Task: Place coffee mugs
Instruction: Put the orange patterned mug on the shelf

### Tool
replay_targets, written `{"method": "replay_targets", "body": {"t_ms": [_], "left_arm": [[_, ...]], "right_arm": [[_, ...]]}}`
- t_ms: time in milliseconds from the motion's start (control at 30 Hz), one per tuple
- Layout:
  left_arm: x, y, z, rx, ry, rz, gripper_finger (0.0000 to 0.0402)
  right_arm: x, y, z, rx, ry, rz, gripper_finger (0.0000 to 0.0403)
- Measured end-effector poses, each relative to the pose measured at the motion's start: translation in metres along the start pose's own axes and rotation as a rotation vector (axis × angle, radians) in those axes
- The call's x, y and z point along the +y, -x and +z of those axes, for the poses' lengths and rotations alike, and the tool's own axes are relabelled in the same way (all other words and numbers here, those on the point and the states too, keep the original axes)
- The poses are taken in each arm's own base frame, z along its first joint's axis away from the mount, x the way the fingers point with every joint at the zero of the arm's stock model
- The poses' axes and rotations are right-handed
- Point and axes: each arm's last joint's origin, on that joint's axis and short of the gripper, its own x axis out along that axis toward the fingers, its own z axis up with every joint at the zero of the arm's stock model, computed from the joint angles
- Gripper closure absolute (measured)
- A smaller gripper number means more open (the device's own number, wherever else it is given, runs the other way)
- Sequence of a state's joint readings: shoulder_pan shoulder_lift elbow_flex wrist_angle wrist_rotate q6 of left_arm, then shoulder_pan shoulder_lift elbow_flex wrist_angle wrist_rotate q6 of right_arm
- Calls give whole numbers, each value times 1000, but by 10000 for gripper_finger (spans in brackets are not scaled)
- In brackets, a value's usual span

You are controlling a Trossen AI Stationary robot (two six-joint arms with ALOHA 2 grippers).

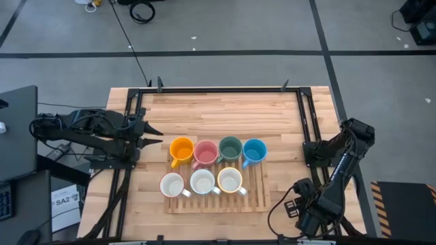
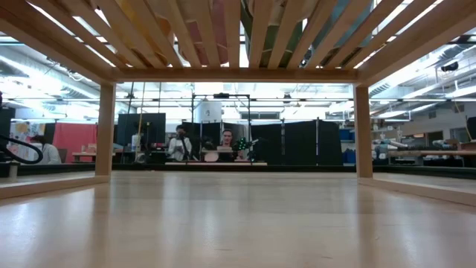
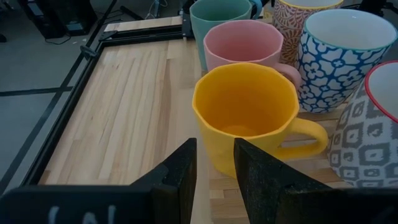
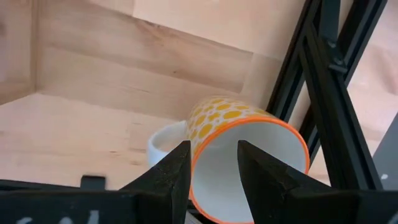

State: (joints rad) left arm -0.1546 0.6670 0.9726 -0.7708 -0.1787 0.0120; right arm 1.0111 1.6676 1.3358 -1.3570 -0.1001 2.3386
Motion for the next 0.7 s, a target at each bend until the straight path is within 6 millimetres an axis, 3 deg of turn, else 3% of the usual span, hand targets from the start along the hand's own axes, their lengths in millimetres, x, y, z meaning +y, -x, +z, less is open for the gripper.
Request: {"method": "replay_targets", "body": {"t_ms": [700], "left_arm": [[0,0,0,0,0,0,288]], "right_arm": [[5,-24,-2,41,9,42,265]]}}
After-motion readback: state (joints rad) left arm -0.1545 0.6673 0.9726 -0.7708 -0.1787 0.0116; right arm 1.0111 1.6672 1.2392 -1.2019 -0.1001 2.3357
